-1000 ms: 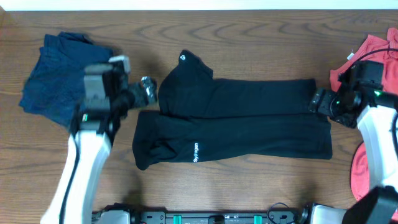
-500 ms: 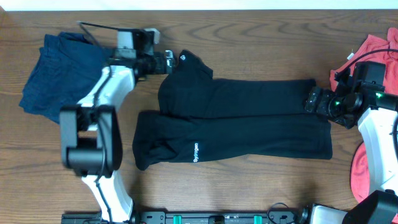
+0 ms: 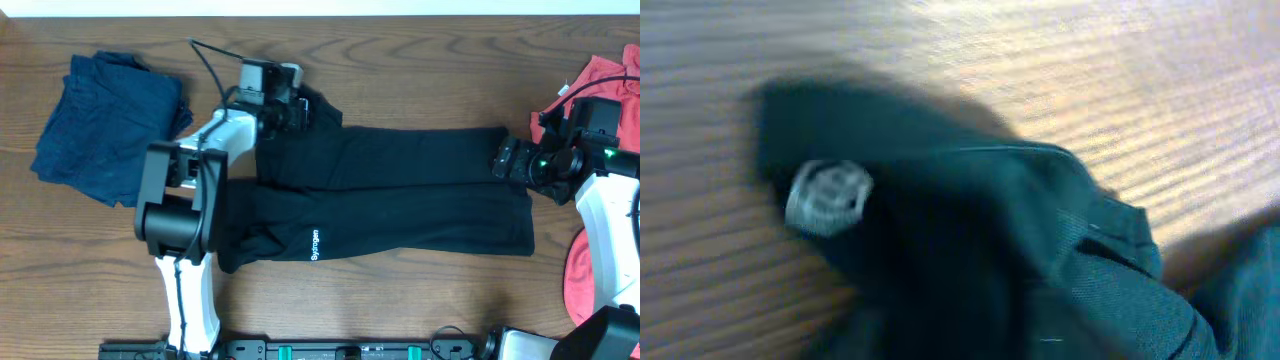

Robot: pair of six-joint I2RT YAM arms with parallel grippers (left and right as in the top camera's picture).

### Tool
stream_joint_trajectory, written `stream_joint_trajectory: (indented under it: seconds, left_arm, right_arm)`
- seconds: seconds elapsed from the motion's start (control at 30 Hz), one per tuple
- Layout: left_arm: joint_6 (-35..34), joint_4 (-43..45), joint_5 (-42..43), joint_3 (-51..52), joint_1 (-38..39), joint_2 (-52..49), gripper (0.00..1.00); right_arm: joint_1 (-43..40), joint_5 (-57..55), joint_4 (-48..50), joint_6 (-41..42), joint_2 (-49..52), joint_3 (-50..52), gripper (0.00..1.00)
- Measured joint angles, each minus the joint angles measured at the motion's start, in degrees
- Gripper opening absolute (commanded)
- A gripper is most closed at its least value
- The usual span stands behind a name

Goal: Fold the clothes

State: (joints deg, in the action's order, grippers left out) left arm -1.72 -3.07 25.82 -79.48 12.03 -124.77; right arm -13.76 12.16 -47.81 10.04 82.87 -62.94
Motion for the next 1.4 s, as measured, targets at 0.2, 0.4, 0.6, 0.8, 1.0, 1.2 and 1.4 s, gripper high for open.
stream_joint_trajectory:
  seconds: [0.2,0.4,0.6,0.8,1.0,1.2,1.4]
  left_arm:
    - [-2.32,-0.57,-0.09,0.02,-0.48,-0.35,0.06]
    - [-6.25,-5.88,-0.07,0.04,-3.37,1.27,0.06]
    - [-8.22,-9.31,0.15,0.11,-4.00,5.16,0.06]
    - [-9.01,-11.61,0.59,0.11,-3.72,6.16,0.06]
    - [-9.03,-13.20,0.61,0.11,-3.72,6.16,0.06]
    - [-9.03,-13.25,0.61,0.11,-3.72,6.16,0.06]
    - [-9.03,-13.42,0.61,0.11,-3.72,6.16,0.06]
  right_arm:
    - [0.02,-0.04,4.74,-0.39,0.17,0.00,0.53]
    - [0.02,-0.17,14.25,-1.60,5.22,0.00,0.61]
    - [0.17,-0.13,27.45,-2.14,15.96,-0.02,0.67]
    - [1.55,-0.44,38.64,-4.63,24.85,0.00,0.72]
    - [3.19,-1.68,43.15,-5.18,30.14,0.00,0.73]
    - [3.85,-2.60,47.30,-6.16,32.30,-0.44,0.55]
    - [3.89,-3.19,48.02,-6.29,33.33,-0.74,0.01]
